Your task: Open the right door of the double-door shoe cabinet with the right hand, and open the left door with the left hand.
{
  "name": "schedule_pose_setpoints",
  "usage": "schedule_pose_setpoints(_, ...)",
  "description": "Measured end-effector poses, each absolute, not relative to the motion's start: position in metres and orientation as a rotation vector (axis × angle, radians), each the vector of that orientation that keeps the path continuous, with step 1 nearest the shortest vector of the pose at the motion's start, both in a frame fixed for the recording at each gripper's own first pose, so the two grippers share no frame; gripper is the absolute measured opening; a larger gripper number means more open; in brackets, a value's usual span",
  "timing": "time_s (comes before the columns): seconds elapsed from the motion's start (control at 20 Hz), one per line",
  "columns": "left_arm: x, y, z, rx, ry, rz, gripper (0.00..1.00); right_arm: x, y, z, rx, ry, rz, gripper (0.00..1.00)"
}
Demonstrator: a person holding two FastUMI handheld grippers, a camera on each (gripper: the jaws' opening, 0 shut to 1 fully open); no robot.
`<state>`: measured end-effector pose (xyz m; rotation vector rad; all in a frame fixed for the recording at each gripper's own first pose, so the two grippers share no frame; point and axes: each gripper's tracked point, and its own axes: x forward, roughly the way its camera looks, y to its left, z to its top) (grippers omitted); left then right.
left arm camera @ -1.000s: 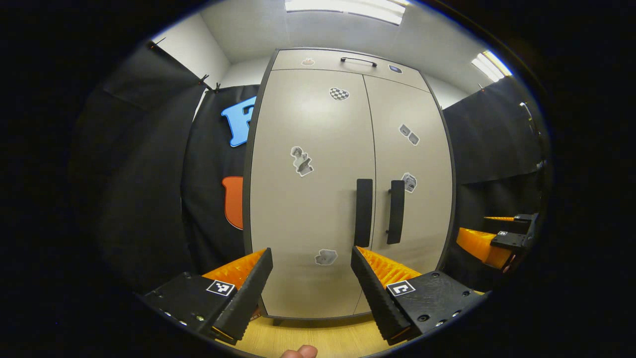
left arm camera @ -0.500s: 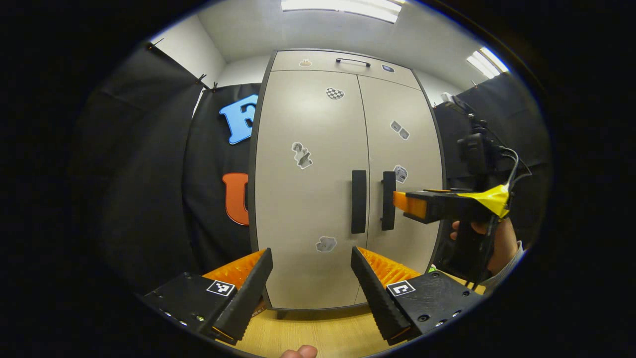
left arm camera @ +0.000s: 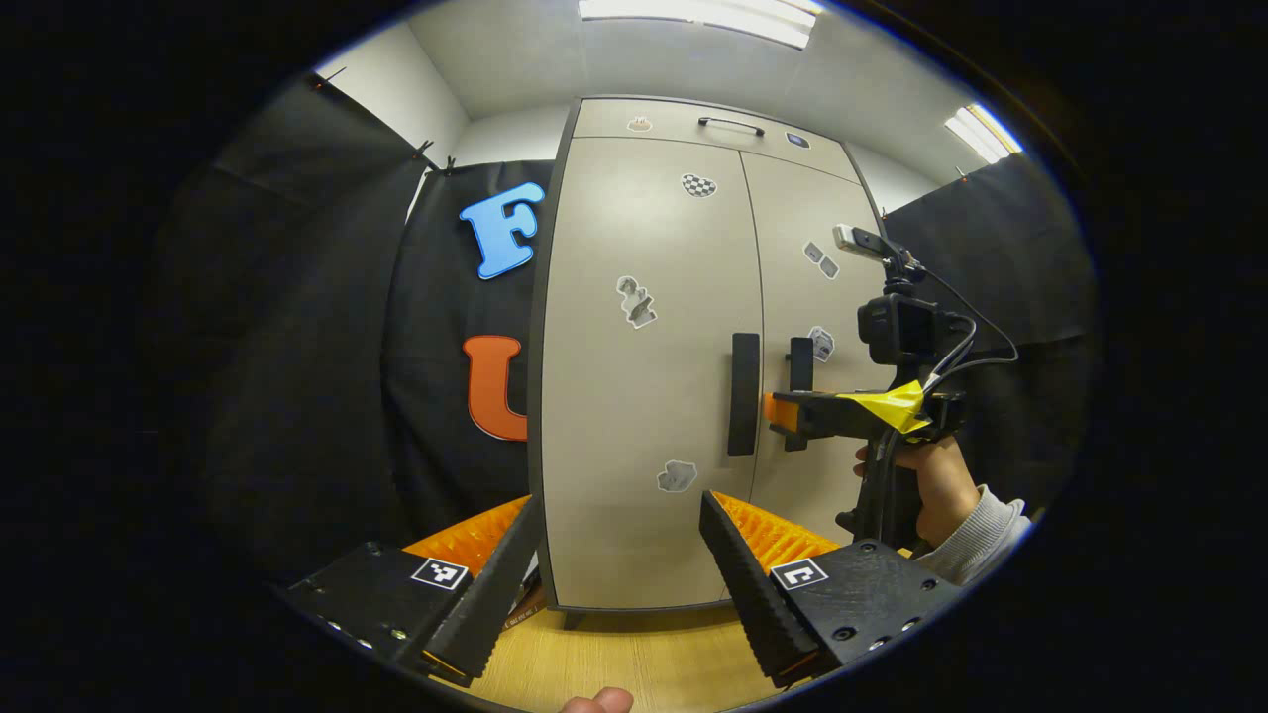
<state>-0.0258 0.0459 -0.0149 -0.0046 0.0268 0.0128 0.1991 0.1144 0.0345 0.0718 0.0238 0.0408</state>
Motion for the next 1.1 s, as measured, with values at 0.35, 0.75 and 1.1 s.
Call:
schedule_pose_setpoints(0.35, -0.022, 0.046, -0.010, -0.012, 0.003, 0.001, 0.95, 0.201, 0.123, 0.037, 0.070, -0.007, 0.073, 0.26)
schedule_pose_setpoints(0.75, -0.026, 0.048, -0.008, -0.014, -0.004, 0.001, 0.95, 0.201, 0.122, 0.035, 0.064, 0.002, 0.071, 0.09)
schedule_pose_setpoints(1.1, -0.033, 0.050, -0.005, -0.007, -0.007, 0.021, 0.95, 0.194, 0.122, 0.035, 0.062, 0.010, 0.097, 0.08)
